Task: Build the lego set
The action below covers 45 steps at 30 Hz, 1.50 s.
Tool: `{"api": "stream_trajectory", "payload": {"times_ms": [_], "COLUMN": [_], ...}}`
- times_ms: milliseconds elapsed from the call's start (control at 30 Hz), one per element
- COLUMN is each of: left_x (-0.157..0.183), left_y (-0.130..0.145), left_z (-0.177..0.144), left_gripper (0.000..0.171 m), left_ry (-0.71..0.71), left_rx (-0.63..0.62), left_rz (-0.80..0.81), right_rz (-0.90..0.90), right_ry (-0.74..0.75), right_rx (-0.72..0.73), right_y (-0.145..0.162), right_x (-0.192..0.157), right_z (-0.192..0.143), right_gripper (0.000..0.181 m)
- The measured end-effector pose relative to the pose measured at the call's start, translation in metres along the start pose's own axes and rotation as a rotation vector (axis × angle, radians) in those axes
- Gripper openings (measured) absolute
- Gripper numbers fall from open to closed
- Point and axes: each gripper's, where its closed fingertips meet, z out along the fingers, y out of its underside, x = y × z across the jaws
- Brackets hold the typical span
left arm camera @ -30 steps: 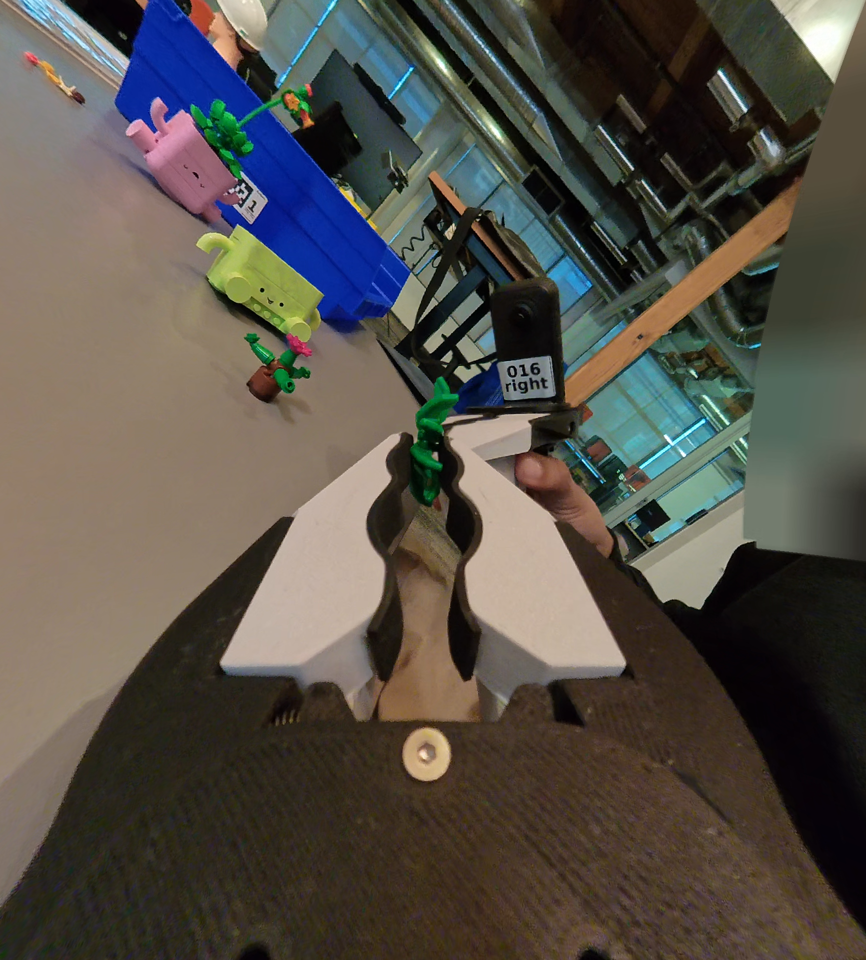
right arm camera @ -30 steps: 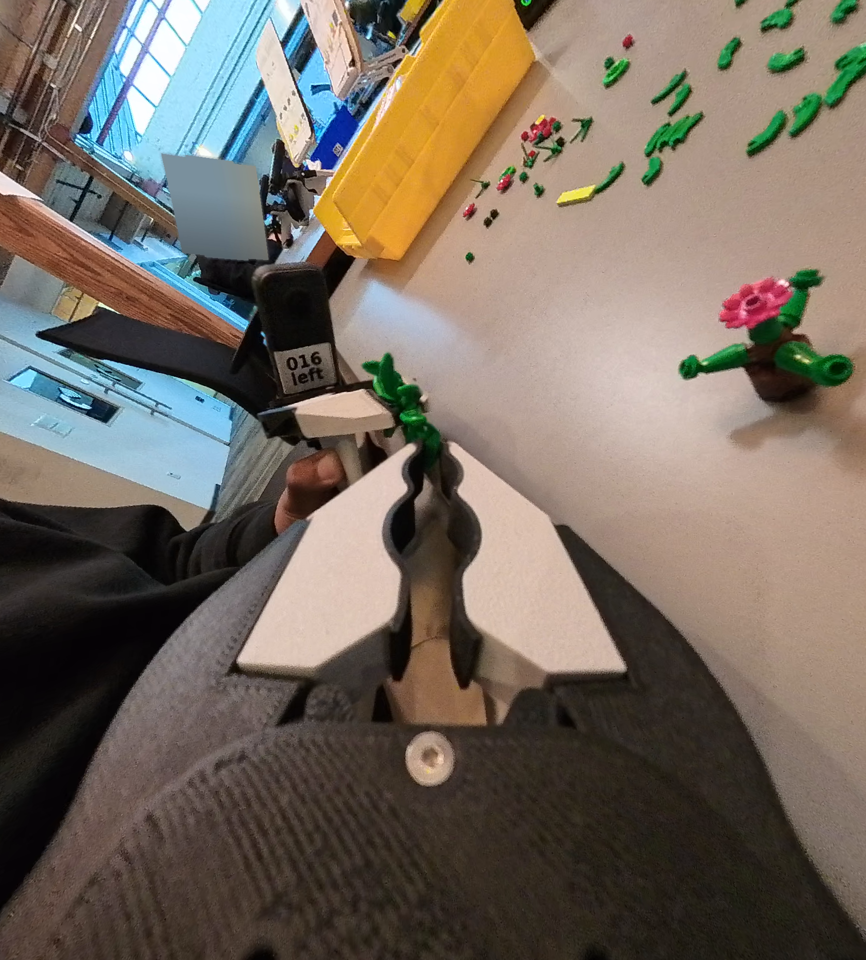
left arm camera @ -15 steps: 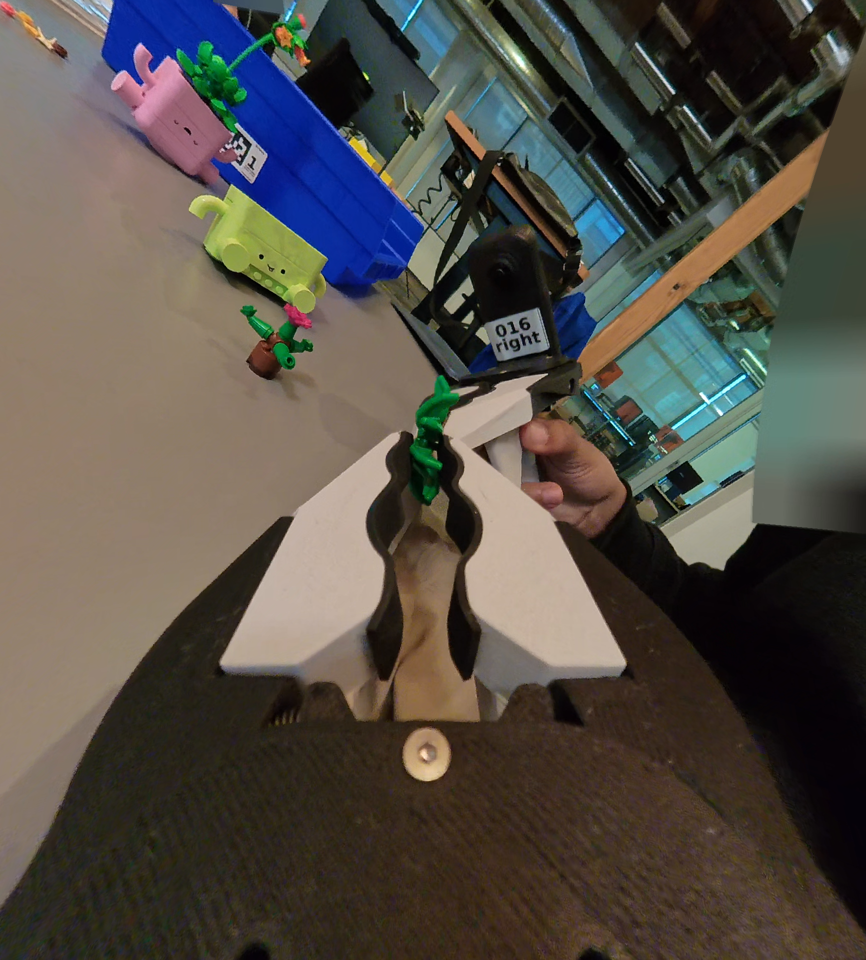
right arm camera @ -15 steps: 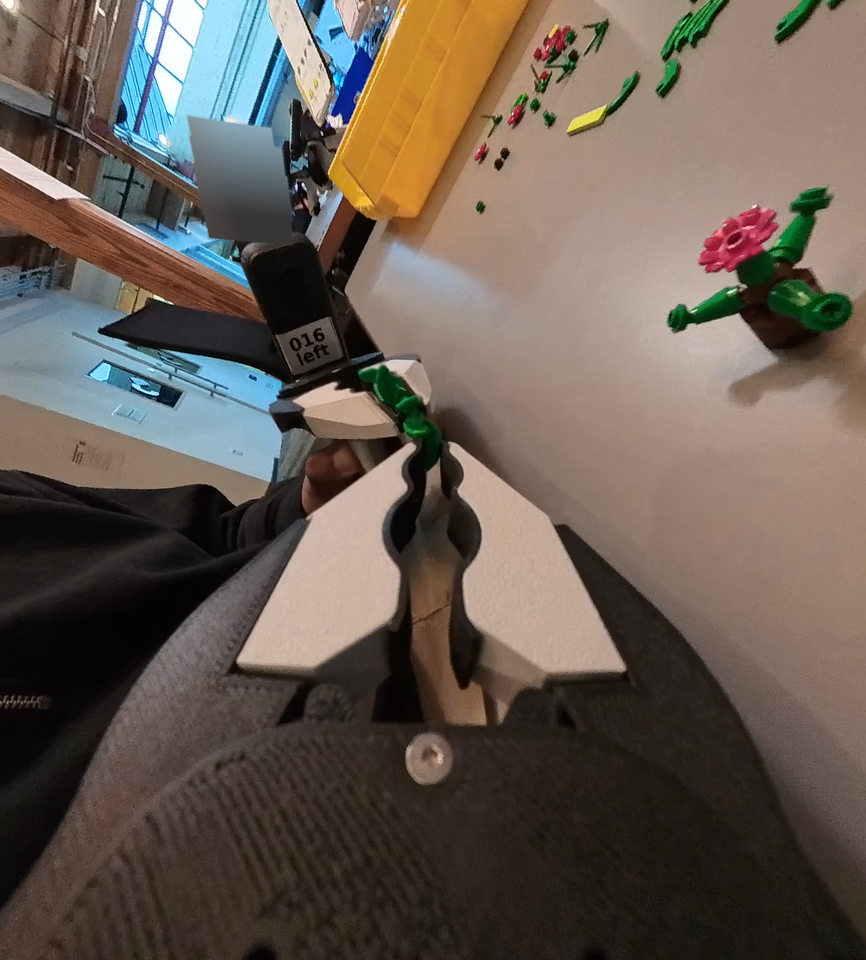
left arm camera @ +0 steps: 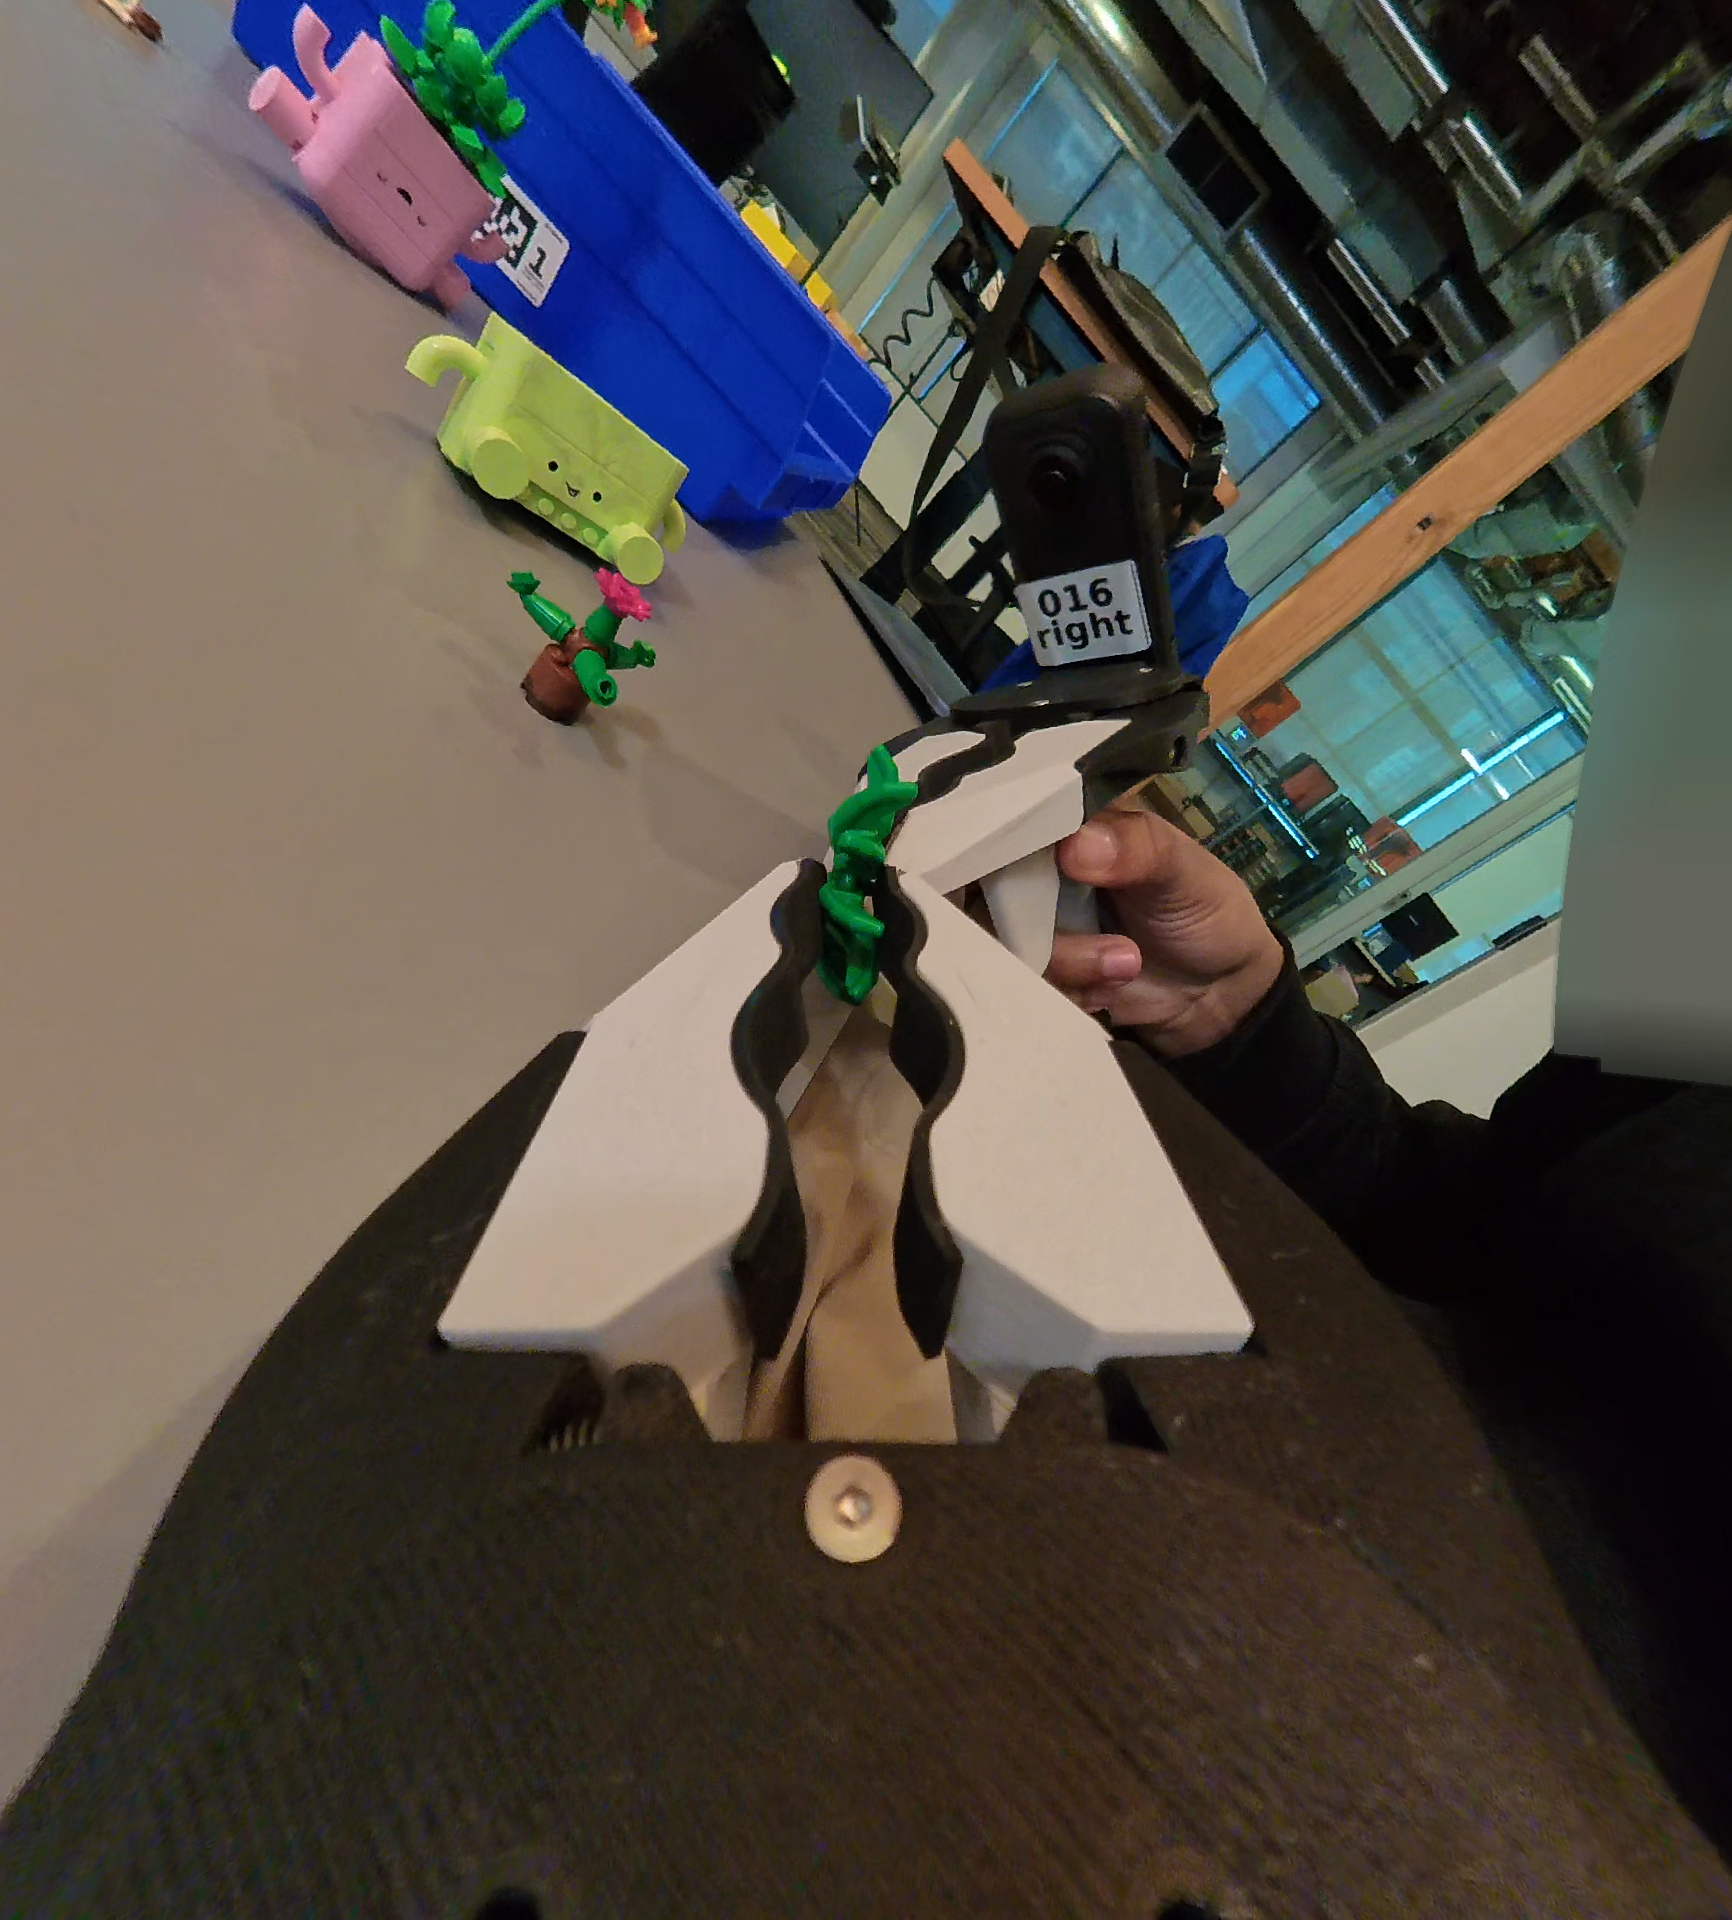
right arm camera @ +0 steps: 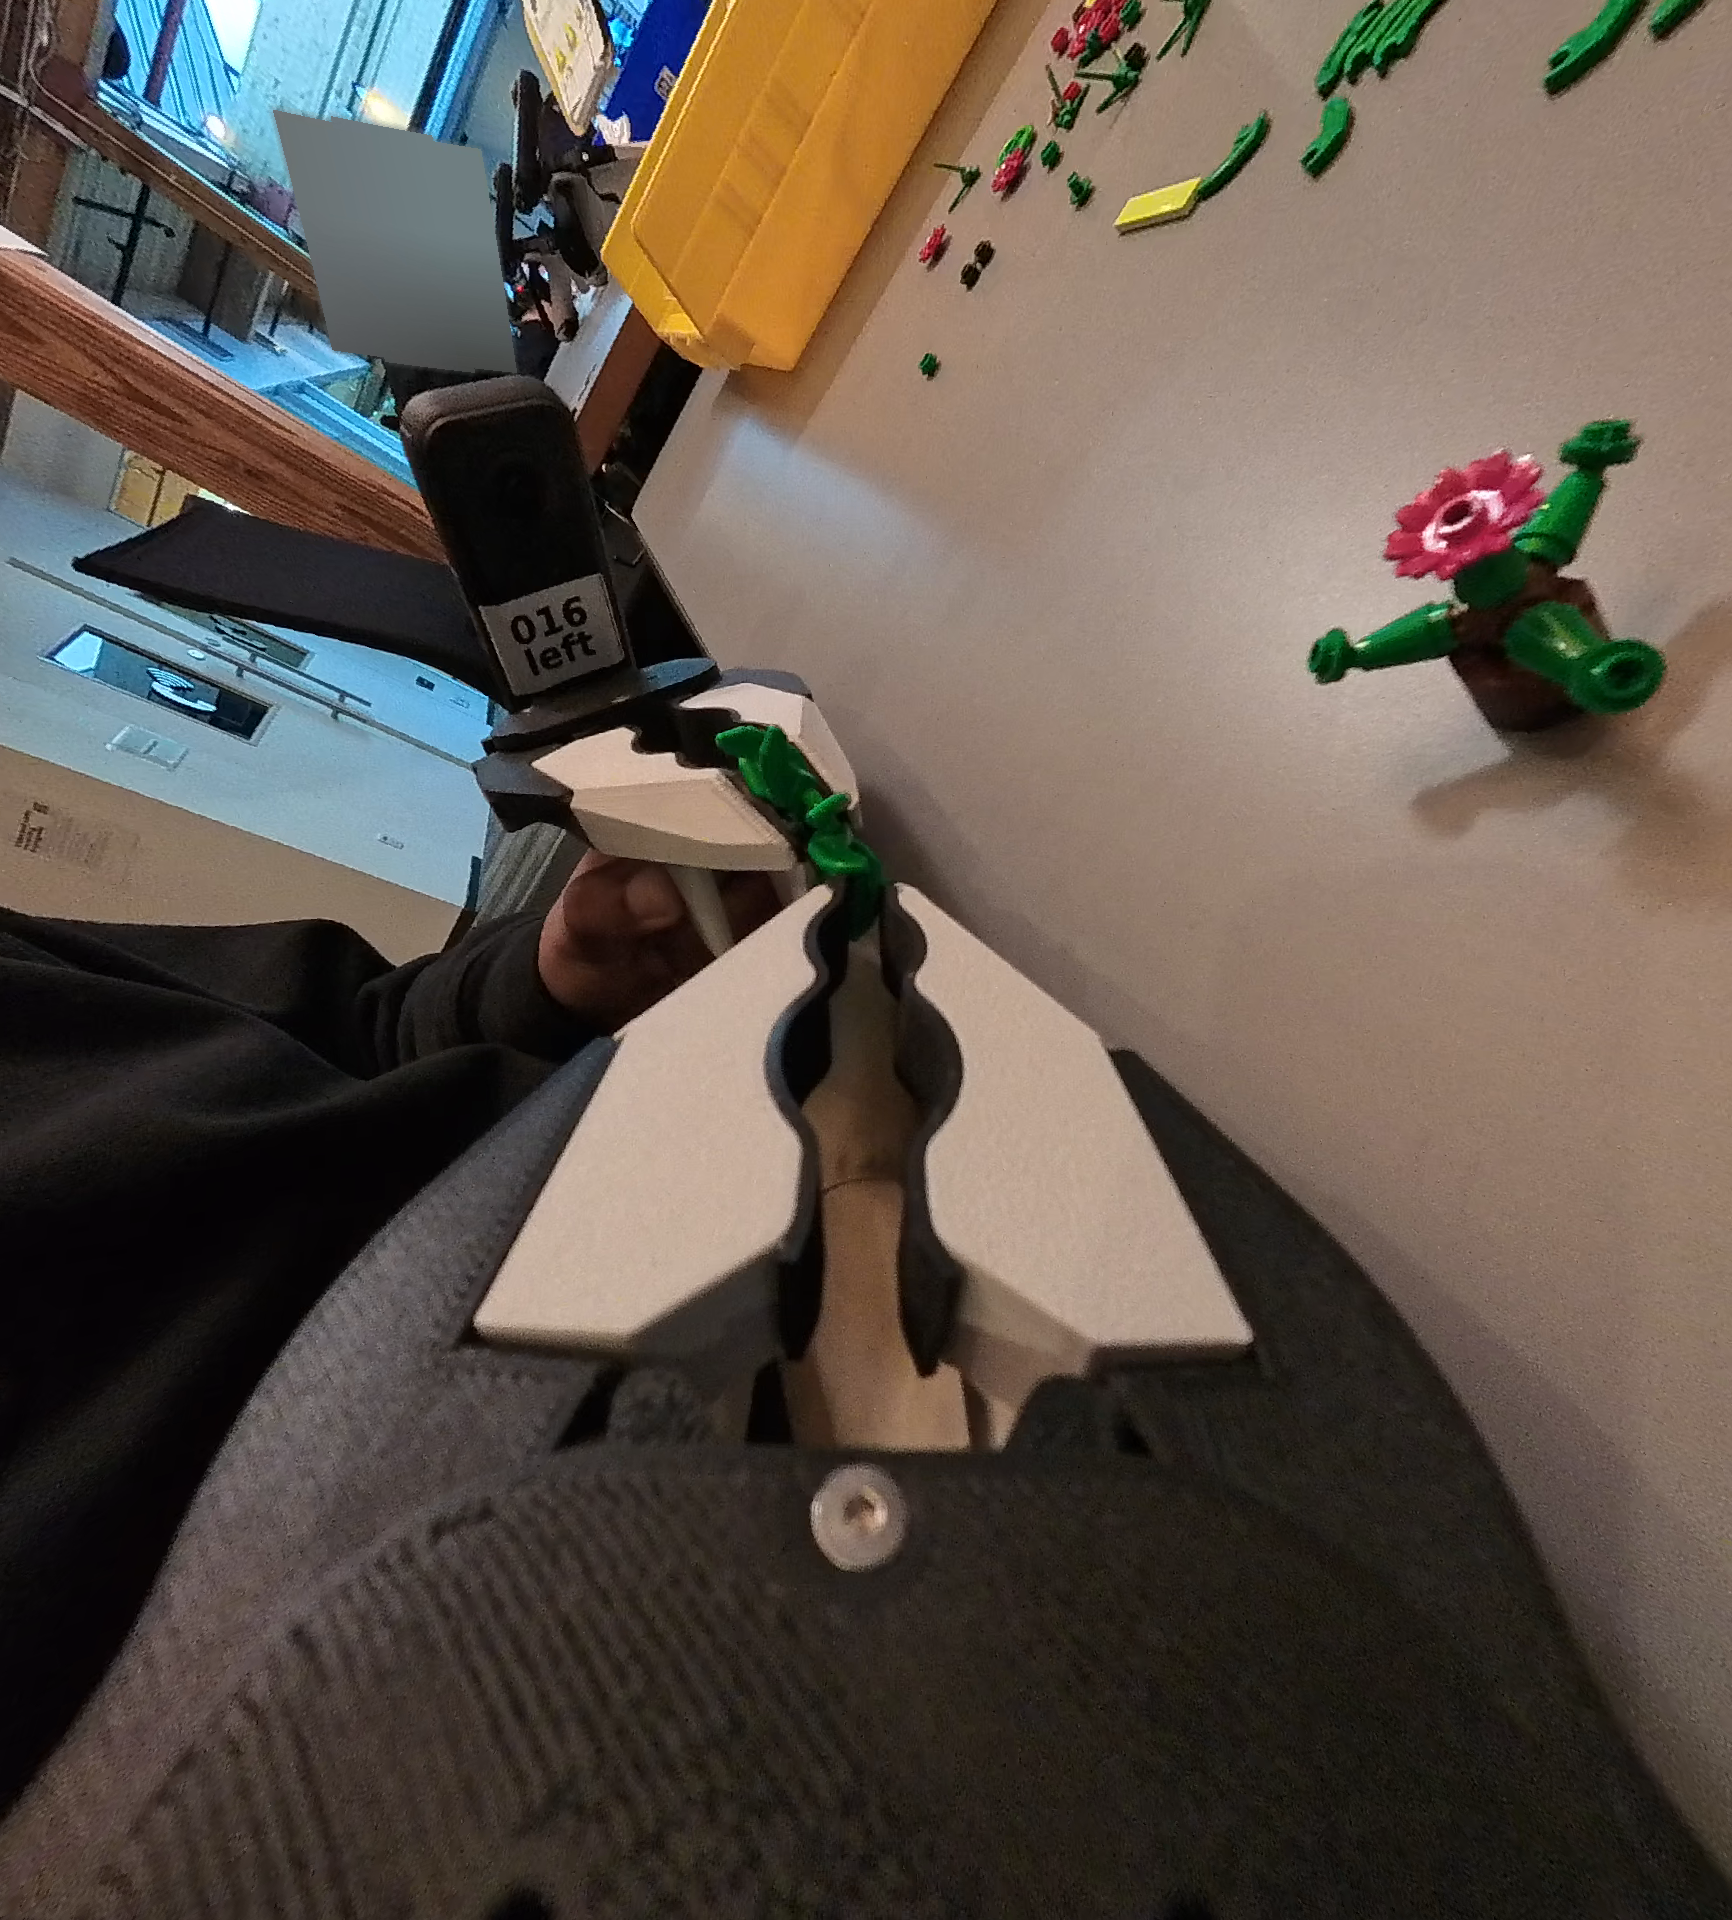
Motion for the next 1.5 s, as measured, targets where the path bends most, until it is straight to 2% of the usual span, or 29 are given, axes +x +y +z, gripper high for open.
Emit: {"api": "stream_trajectory", "payload": {"times_ms": [433, 1500], "left_x": [-0.0007, 0.0007], "left_y": [0.0006, 0.0014], "left_z": [0.0017, -0.0006], "left_gripper": [0.011, 0.011], "left_ry": [-0.016, 0.024], "left_rx": [0.005, -0.052], "left_rz": [0.012, -0.133], "right_rz": [0.032, -0.036], "right_ry": [-0.032, -0.129], "right_rx": [0.012, 0.087], "right_y": [-0.0014, -0.0073], "right_x": [0.0009, -0.0035], "right_z": [0.0, 0.0018], "right_gripper": [0.003, 0.003]}}
